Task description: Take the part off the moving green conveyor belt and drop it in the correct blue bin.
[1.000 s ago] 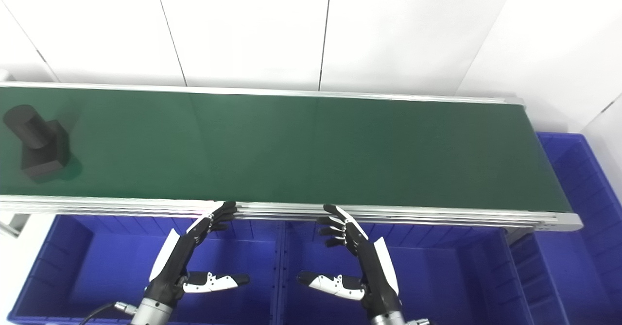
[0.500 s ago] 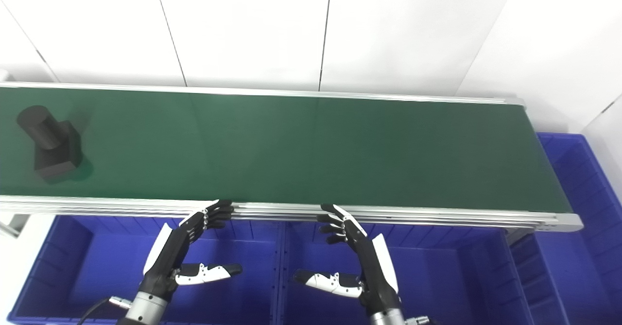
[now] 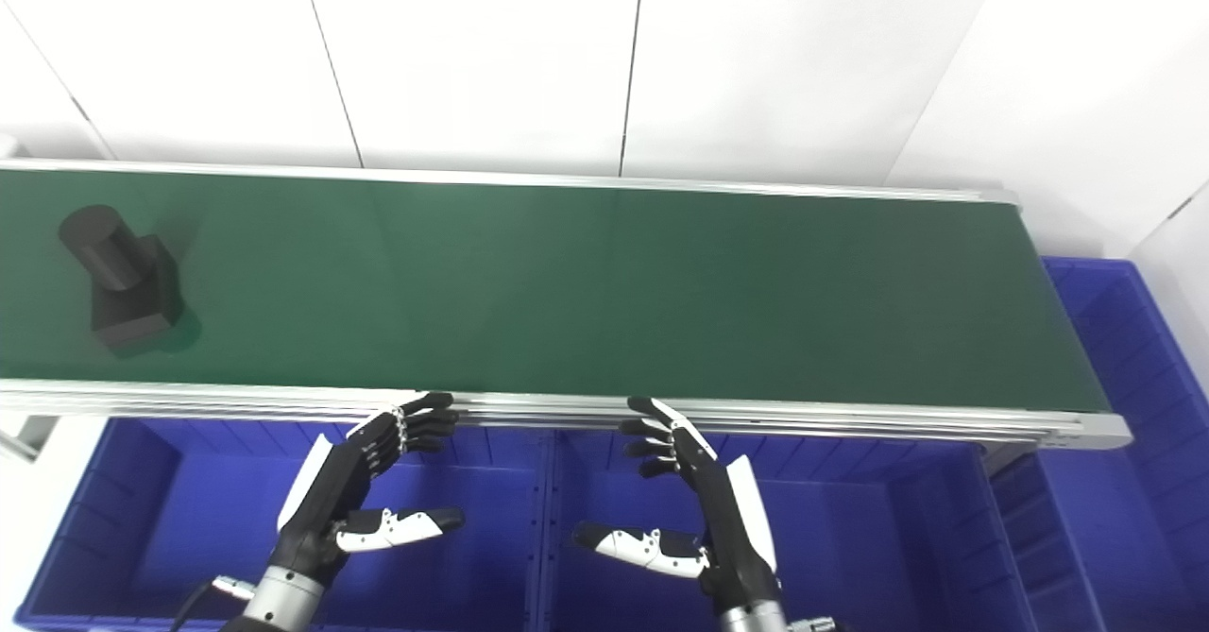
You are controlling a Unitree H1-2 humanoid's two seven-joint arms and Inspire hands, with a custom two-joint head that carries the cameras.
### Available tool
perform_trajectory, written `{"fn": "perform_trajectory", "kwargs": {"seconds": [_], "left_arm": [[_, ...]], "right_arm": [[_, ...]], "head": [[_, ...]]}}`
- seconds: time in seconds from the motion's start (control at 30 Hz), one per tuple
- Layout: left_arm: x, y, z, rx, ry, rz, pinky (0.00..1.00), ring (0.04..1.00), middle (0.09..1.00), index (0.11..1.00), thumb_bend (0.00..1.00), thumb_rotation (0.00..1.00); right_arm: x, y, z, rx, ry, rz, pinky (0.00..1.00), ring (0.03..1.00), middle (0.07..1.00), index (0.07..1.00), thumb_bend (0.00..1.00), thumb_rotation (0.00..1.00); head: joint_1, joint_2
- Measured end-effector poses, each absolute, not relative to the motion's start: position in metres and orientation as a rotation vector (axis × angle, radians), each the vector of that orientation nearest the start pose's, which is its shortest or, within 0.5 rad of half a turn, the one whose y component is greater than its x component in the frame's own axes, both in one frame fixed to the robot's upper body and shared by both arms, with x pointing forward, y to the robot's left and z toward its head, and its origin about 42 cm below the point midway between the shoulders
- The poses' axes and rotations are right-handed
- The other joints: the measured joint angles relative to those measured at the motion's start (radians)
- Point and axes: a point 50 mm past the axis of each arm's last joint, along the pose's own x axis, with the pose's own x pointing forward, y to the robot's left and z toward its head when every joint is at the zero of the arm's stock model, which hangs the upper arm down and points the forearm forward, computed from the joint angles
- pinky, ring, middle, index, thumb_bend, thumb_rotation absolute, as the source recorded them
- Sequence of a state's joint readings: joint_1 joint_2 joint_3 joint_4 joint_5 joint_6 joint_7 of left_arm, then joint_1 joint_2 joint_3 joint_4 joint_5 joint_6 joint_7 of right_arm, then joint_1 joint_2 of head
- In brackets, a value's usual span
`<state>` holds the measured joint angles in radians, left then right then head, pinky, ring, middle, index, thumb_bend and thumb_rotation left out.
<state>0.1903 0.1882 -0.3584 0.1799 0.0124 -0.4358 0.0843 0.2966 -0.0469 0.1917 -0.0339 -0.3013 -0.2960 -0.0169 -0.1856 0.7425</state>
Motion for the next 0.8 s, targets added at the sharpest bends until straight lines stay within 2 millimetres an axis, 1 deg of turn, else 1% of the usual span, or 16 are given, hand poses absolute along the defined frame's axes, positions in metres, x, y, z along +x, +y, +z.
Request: {"fn": "perform_trajectory", "kwargs": {"seconds": [0.43,0.57,0.6,0.67,0.7,0.73,0.8], "left_arm": [[0.189,0.194,0.024,0.103,-0.04,-0.278,0.67,0.72,0.753,0.774,0.79,0.26],[0.189,0.193,0.023,0.1,-0.039,-0.281,0.67,0.722,0.754,0.773,0.79,0.26],[0.189,0.192,0.023,0.099,-0.039,-0.281,0.67,0.723,0.755,0.774,0.79,0.26],[0.189,0.188,0.023,0.097,-0.037,-0.287,0.67,0.715,0.747,0.773,0.78,0.24],[0.188,0.186,0.022,0.1,-0.036,-0.291,0.67,0.714,0.746,0.773,0.78,0.23],[0.188,0.183,0.022,0.106,-0.036,-0.3,0.66,0.711,0.744,0.772,0.78,0.23],[0.187,0.178,0.02,0.109,-0.035,-0.312,0.65,0.702,0.74,0.764,0.79,0.23]], "right_arm": [[0.176,-0.183,0.057,-0.289,-0.058,0.185,0.59,0.683,0.746,0.83,0.82,0.31],[0.176,-0.184,0.057,-0.289,-0.058,0.181,0.6,0.699,0.757,0.849,0.81,0.31],[0.176,-0.186,0.057,-0.288,-0.058,0.179,0.6,0.701,0.76,0.853,0.81,0.32],[0.177,-0.188,0.059,-0.283,-0.067,0.176,0.62,0.715,0.774,0.871,0.79,0.35],[0.177,-0.192,0.065,-0.282,-0.085,0.177,0.62,0.716,0.775,0.872,0.79,0.35],[0.178,-0.193,0.072,-0.277,-0.109,0.176,0.62,0.716,0.775,0.872,0.79,0.35],[0.182,-0.197,0.09,-0.277,-0.173,0.173,0.61,0.709,0.773,0.871,0.78,0.36]], "head": [[0.002,-0.006],[0.015,-0.018],[0.04,-0.026],[0.127,-0.054],[0.127,-0.054],[0.162,-0.066],[0.175,-0.071]]}}
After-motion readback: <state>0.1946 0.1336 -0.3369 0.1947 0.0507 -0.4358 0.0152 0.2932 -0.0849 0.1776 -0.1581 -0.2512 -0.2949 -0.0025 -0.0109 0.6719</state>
